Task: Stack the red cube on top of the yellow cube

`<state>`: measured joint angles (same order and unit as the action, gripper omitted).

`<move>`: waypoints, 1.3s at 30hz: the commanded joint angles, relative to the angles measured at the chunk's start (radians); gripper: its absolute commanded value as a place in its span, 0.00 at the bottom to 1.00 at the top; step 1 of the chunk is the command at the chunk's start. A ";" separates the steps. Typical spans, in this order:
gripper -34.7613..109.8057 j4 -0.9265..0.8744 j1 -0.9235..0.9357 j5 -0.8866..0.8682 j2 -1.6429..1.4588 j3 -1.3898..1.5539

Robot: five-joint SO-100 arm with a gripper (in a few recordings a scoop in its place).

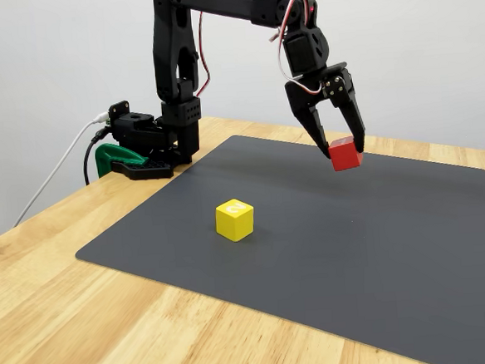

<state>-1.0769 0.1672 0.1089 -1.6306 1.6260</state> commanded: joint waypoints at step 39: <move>0.24 -0.035 0.641 0.233 -0.420 0.322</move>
<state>-1.1244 0.7655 0.3237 -2.0295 1.9405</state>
